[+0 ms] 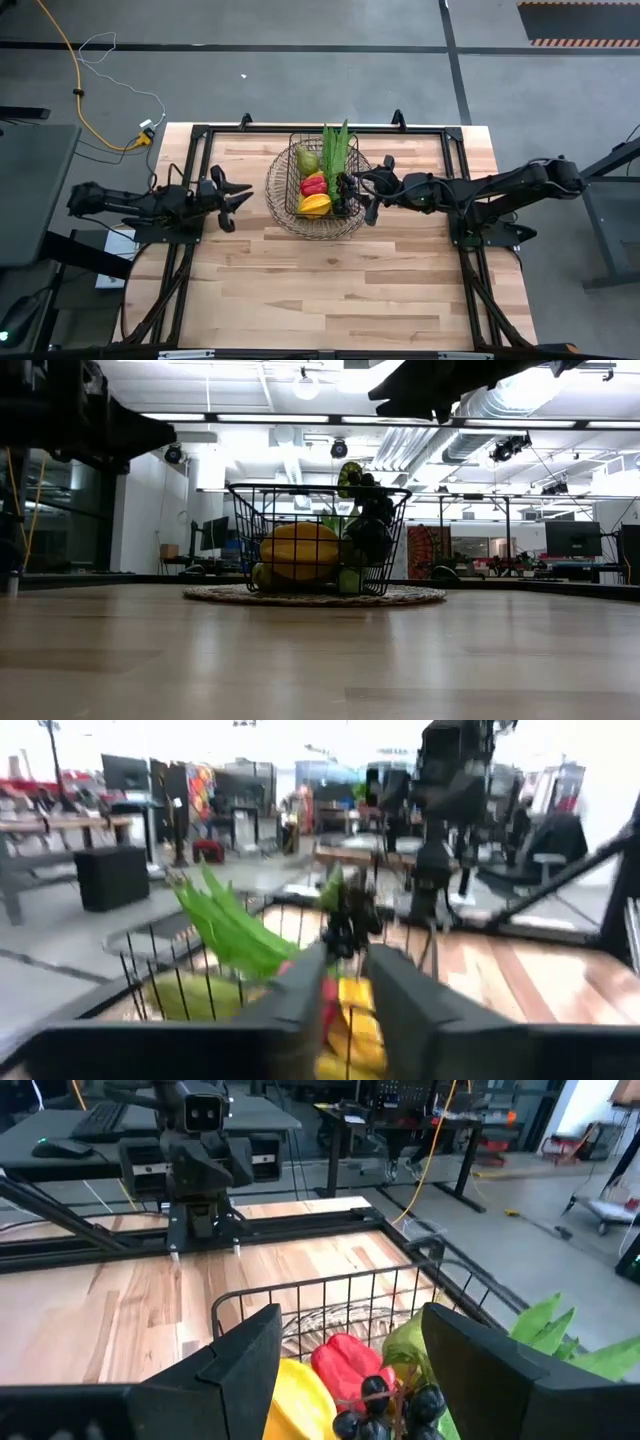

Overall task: Build produce basket
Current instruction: Return to Home Position

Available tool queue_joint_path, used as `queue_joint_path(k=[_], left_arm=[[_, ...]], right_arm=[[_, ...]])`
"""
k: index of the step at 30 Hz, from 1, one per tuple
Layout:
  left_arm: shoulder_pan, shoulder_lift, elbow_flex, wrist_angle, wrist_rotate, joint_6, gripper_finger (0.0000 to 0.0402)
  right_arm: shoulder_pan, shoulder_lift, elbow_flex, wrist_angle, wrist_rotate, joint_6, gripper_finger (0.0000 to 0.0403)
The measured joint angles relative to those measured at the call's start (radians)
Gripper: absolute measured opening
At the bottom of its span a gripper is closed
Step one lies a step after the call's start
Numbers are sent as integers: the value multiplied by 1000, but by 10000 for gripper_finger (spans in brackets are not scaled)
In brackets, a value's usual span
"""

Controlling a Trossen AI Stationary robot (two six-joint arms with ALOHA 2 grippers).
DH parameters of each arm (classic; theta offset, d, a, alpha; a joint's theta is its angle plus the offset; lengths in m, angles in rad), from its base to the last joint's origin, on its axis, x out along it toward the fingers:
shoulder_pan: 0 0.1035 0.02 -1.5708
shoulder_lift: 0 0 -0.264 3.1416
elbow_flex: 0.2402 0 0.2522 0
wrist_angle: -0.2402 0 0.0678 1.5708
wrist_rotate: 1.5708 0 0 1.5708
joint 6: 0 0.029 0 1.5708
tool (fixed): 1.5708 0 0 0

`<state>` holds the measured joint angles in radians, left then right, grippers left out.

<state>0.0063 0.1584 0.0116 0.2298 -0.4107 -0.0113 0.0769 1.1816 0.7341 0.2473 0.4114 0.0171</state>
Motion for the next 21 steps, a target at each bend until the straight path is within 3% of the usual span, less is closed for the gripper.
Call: queue_joint_path(k=[3,8,12,16,21], left_arm=[[0,-44,0,-118,7,-47,14],[0,-72,0,-155,43,-90,8],[0,-85,0,-152,65,-79,6],[-1,-85,0,-152,41,-56,4],[0,-85,0,-156,-26,-87,1]], right_arm=[[0,-32,0,-60,0,21,233],[6,-146,-16,-234,3,94,233],[35,-266,-166,-227,7,198,211],[53,-423,-338,-184,53,287,145],[30,-666,-457,-198,34,320,19]])
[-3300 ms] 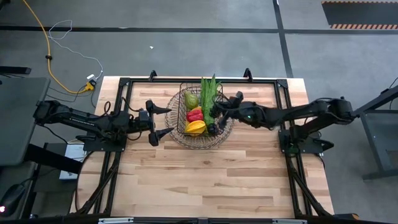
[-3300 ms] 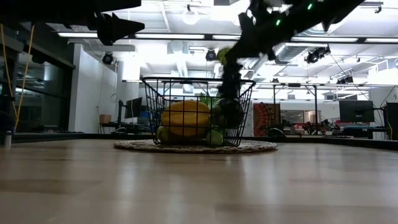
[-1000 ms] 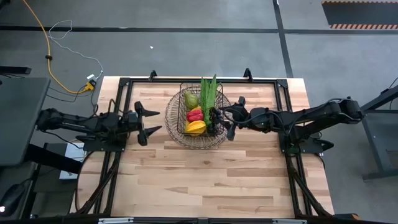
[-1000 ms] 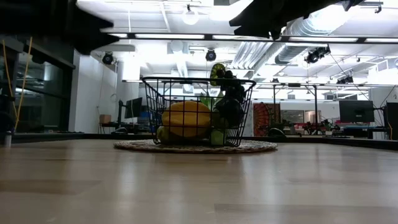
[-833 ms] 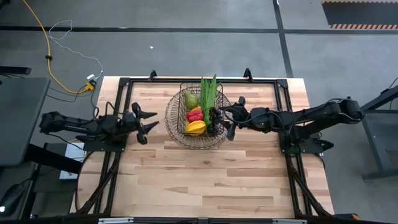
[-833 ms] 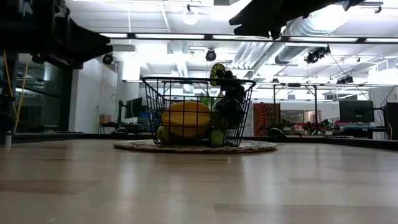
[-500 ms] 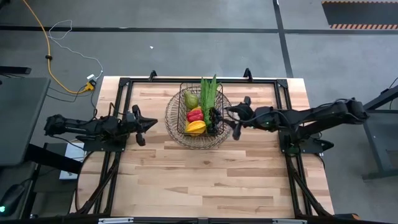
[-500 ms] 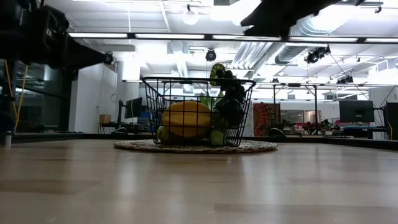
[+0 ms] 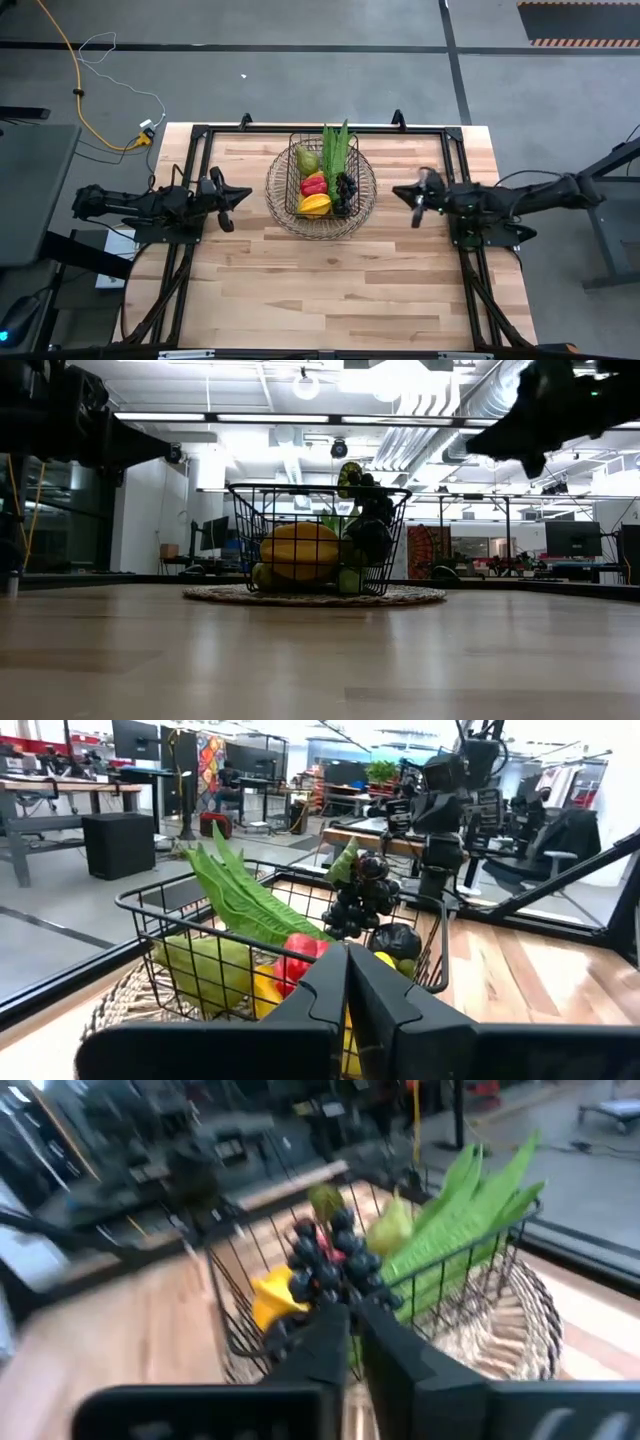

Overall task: Build produce basket
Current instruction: Return to Home Position

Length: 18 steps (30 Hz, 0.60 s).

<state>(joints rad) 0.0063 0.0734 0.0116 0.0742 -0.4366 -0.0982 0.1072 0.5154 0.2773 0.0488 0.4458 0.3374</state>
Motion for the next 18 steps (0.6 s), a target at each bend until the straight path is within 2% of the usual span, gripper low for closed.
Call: queue_joint_path(k=[1,5,8,14,18], left_arm=[[0,0,0,-1,0,-3,2],[0,0,0,-2,1,2,5],[0,0,0,-3,10,-2,5],[0,0,0,-3,10,4,5],[0,0,0,-3,10,4,5]], right_arm=[[-6,-49,-17,0,-12,-8,12],[-27,-226,-96,16,-79,-29,24],[-36,-322,-172,57,-124,-34,9],[-36,-445,-256,94,-208,-121,5],[-35,-479,-268,26,-255,-183,1]])
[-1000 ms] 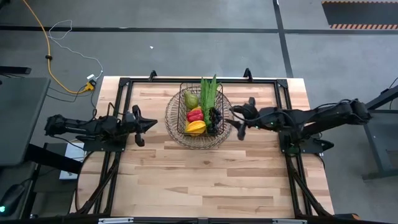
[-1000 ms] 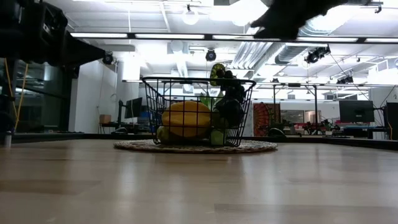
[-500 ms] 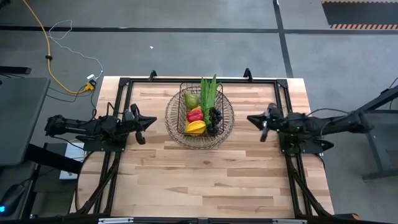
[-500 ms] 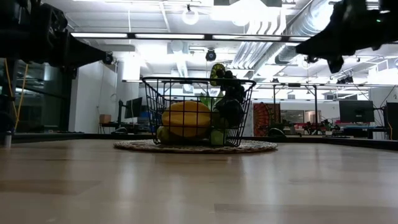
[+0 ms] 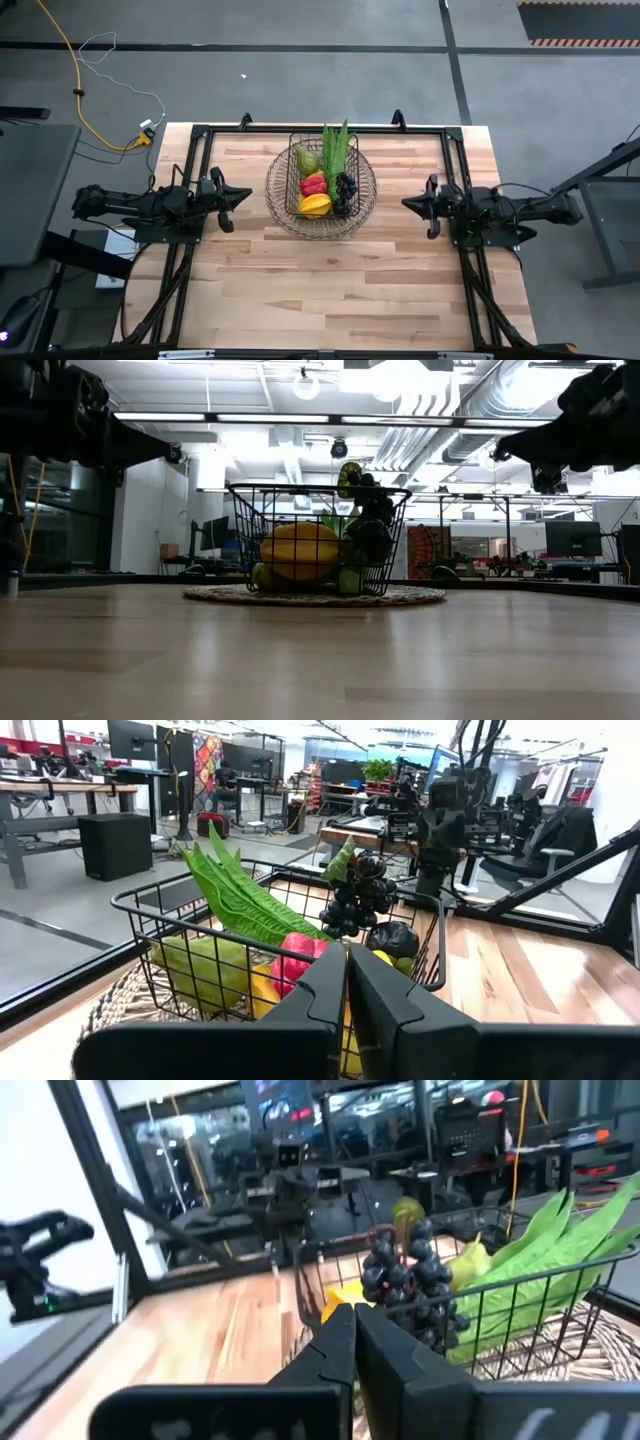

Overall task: Build produce basket
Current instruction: Return to Home Position

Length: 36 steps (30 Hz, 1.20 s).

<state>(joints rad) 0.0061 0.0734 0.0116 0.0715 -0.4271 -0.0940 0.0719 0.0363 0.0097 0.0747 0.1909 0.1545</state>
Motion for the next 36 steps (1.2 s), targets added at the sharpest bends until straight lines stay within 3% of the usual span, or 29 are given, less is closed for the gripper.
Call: queue_joint_path(k=[6,17,36], left_arm=[[0,0,0,0,0,0,5],[0,0,0,0,0,0,5],[0,0,0,0,0,0,5]], right_arm=[[-1,15,0,-25,26,-54,1],[-1,30,0,-25,26,74,2],[-1,30,0,-25,26,72,2]])
